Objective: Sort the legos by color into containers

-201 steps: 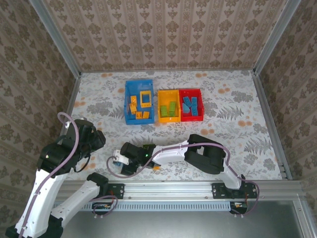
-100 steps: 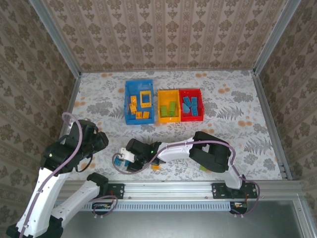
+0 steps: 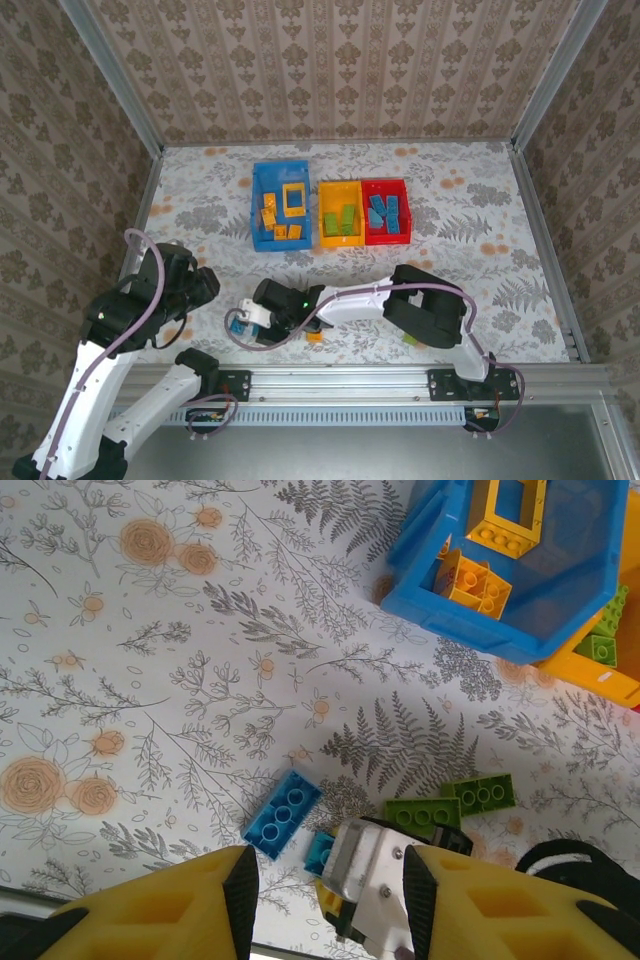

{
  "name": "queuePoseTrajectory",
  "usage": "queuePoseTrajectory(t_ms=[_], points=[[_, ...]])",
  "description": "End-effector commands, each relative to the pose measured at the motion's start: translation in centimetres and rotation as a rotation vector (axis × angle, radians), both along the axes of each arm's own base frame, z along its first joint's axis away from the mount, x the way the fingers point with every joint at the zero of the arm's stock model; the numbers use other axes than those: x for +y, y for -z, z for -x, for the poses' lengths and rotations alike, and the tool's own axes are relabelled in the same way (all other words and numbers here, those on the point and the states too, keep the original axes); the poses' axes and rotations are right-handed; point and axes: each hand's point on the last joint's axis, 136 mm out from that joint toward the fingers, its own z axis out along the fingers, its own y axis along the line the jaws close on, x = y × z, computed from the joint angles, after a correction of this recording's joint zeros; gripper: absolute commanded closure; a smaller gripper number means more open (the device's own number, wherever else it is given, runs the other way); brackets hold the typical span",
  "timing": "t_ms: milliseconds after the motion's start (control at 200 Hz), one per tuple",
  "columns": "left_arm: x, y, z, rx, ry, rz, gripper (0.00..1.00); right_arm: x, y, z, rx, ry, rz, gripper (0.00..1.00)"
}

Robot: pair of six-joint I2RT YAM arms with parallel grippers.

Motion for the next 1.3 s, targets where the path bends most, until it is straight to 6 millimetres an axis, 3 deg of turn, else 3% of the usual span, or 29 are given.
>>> queuePoseTrajectory(t_ms=[0, 165, 305, 440, 460, 565, 685, 710, 910, 1160, 1290], points=[[-1.3, 0.1, -0.7, -0.002, 0.048, 0.034, 0.55, -1.3, -4.7, -0.7, -0.051, 0.034, -0.057, 0.84], [-5.0, 0.0, -2.6, -0.019, 0.172, 0.119, 0.54, -5.9, -9.5, -3.6, -0.081, 0.190, -0.118, 0.86], [-9.1, -0.2, -4.5, -0.058, 0.286, 0.162, 0.54, -12.6, -12.5, -8.1, -0.076, 0.414, -0.164, 0.86], [-14.4, 0.0, -6.3, -0.082, 0.414, 0.147, 0.53, -20.1, -12.9, -12.6, -0.073, 0.647, -0.154, 0.85], [-15.3, 0.0, -6.6, -0.087, 0.431, 0.143, 0.53, -21.3, -13.9, -13.2, -0.085, 0.682, -0.173, 0.85], [-19.4, 0.5, -8.2, -0.093, 0.506, 0.127, 0.52, -26.9, -13.4, -16.6, -0.047, 0.896, -0.144, 0.86], [-22.9, 0.8, -9.7, -0.096, 0.563, 0.129, 0.52, -30.5, -12.7, -18.8, 0.000, 1.035, -0.148, 0.86], [-23.3, 0.7, -10.0, -0.098, 0.573, 0.126, 0.52, -31.1, -11.4, -19.3, 0.024, 1.057, -0.118, 0.86], [-25.1, 0.9, -10.6, -0.091, 0.651, 0.075, 0.52, -32.8, -7.8, -22.1, 0.134, 1.129, -0.034, 0.85], [-25.0, 1.6, -10.3, -0.070, 0.681, 0.038, 0.52, -33.6, -5.6, -24.5, 0.204, 1.203, 0.031, 0.82], [-24.7, 2.2, -9.9, -0.053, 0.694, 0.012, 0.50, -33.7, -5.2, -24.7, 0.219, 1.217, 0.040, 0.71]])
